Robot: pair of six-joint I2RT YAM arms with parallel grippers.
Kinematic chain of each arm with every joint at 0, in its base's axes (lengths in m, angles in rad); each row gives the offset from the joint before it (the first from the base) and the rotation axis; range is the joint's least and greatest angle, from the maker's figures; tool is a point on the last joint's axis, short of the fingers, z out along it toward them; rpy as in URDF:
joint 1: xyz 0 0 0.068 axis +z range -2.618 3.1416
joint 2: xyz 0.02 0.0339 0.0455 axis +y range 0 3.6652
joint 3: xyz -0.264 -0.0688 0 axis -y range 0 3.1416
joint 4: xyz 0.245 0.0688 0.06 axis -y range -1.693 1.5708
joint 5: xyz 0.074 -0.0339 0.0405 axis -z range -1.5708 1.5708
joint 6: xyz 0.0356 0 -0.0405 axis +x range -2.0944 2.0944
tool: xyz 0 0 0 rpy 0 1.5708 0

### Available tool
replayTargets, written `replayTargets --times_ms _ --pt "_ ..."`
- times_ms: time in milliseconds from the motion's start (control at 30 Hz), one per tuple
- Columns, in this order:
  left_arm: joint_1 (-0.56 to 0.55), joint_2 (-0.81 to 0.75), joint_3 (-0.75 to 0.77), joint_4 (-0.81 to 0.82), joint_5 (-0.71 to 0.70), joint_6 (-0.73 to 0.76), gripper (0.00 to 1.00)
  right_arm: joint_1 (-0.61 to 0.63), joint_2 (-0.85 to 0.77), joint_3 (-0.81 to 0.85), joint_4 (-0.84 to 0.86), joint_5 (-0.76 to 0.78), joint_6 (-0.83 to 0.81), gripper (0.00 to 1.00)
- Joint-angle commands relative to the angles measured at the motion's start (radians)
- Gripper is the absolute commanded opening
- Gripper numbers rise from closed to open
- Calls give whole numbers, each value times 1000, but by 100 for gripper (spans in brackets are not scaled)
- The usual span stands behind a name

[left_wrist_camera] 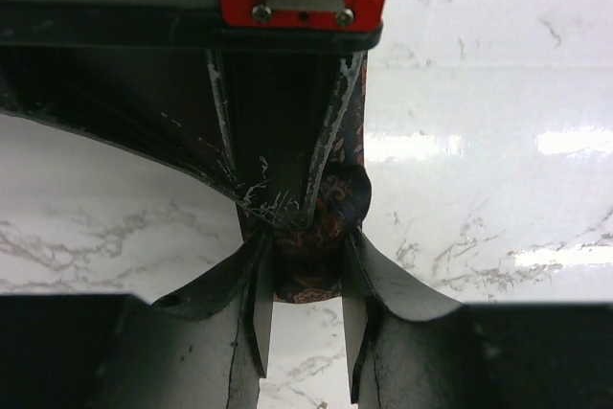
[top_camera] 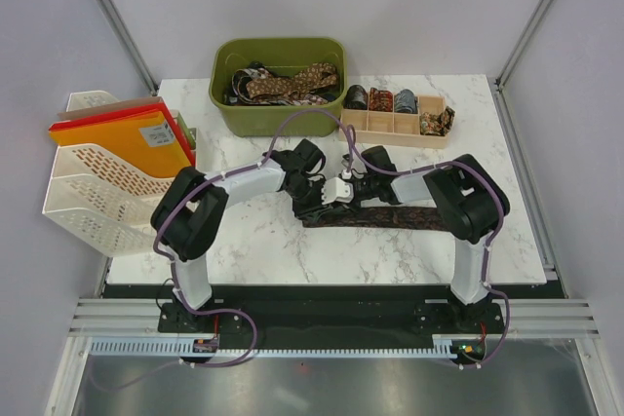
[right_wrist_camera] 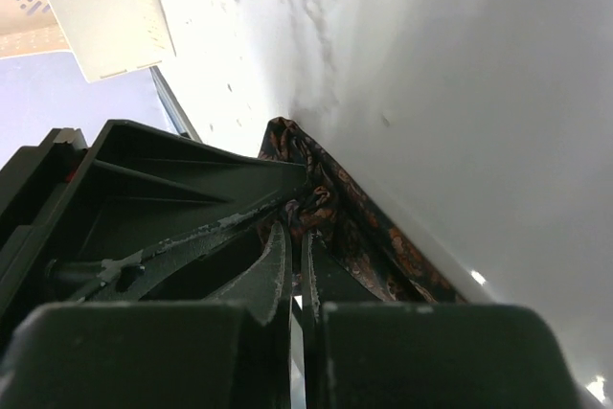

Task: Roll the ties
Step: Roll the tie at the center of the board.

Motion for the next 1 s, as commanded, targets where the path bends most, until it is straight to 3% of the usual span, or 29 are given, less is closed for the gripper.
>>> replayTargets --times_ms 0,200,400,567,967 --pt "15 -29 -69 -48 -62 72 38 36 47 27 96 80 28 0" --pt "33 -92 -73 -54 12 49 58 24 63 24 42 102 -41 0" --pt "139 -164 -83 -45 133 71 82 -11 70 27 -20 106 -102 0" --pt "153 -201 -129 12 146 81 86 -31 66 20 -51 109 -134 0" --pt "111 -100 -72 92 100 9 83 -41 -64 20 -108 112 -156 0"
